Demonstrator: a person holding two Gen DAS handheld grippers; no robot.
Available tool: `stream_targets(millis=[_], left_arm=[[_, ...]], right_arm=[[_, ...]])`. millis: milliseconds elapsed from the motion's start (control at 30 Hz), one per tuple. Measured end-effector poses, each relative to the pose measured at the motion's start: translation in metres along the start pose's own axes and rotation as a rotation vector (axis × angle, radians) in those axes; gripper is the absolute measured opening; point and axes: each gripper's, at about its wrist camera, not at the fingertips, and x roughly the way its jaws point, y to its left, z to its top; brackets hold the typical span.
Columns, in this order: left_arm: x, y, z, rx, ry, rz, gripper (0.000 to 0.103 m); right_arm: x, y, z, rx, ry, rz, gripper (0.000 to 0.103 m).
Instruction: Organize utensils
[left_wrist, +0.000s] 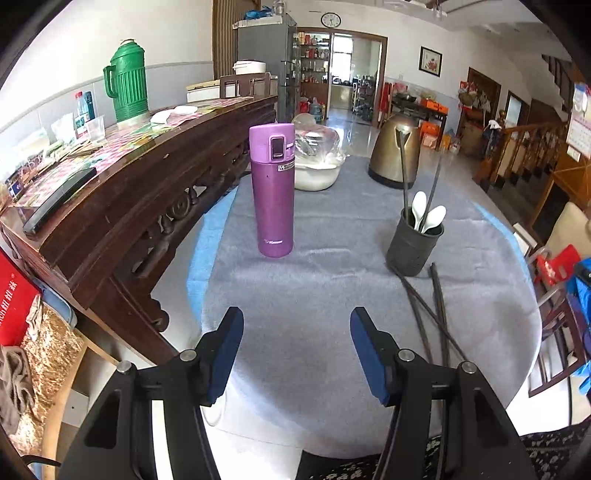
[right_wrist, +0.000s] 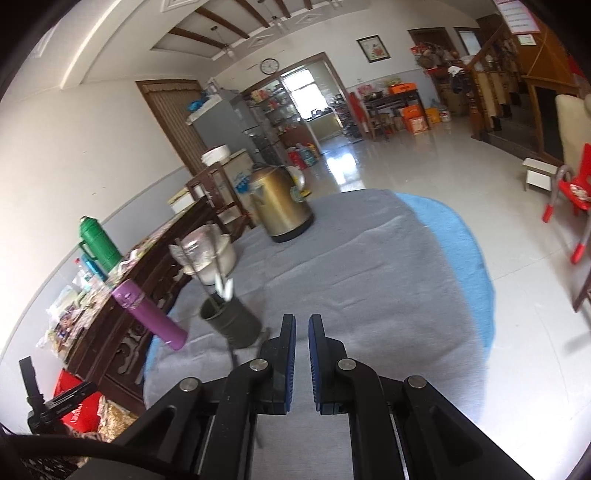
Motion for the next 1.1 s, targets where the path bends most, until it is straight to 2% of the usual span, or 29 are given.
stream_targets(millis=[200, 533, 600, 733, 900, 1100], left_arm=[[-0.023, 0.005, 0.002, 0.009, -0.079, 0.001, 0.061], [-0.069, 0.015, -0.011, 0.002, -0.186, -0.019, 0.062], [-0.081, 0.015, -0.015, 0.004, -0.212, -0.018, 0.066], [-0.098, 0.01, -0.021, 0.023, -0.264, -0.012, 0.069], [-0.102, -0.005, -0.021, 0.068, -0.284, -0.041, 0.07], [-0.093, -0.034, -0.006, 0.162, -0.29, -0.111, 0.07]], right_arm=[[-0.02, 0.024, -0.005, -0.051, -0.035, 0.032, 0.009], [-0.084, 0.03, -0.013, -0.027, -0.162, 0.038, 0.009], [-0.093, 0.032, -0.015, -0.032, -0.176, 0.047, 0.009], [-0.109, 0.04, -0.023, -0.056, -0.201, 0.064, 0.009], [-0.129, 0.035, -0.029, -0.06, -0.241, 0.067, 0.009], [-0.154, 0.015, -0.039, -0.008, -0.295, 0.009, 0.009]])
